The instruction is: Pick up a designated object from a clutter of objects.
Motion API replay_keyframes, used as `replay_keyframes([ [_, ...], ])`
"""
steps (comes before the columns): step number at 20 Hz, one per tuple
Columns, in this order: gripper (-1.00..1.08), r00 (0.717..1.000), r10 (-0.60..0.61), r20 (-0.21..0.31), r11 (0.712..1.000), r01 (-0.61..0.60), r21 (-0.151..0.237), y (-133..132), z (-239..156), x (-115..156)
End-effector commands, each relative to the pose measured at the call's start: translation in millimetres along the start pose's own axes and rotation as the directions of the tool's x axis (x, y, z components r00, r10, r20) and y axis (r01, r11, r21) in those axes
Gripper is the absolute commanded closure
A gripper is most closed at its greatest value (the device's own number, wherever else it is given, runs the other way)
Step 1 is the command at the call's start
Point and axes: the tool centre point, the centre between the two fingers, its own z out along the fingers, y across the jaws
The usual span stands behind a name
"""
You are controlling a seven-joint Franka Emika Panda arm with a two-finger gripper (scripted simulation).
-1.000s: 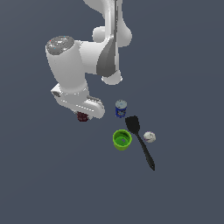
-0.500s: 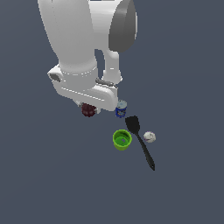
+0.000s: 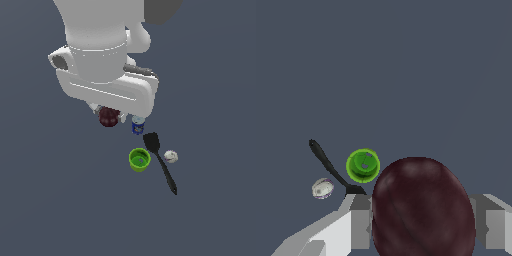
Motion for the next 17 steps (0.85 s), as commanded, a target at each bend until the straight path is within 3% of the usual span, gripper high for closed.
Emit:
replay_keyframes([
  [1, 1.08, 1.000, 0.001, 0.000, 1.000, -0.001, 0.000, -8, -13, 4],
  [17, 1.08, 1.000, 0.000, 0.000, 1.000, 0.000, 0.001, -26, -42, 14],
])
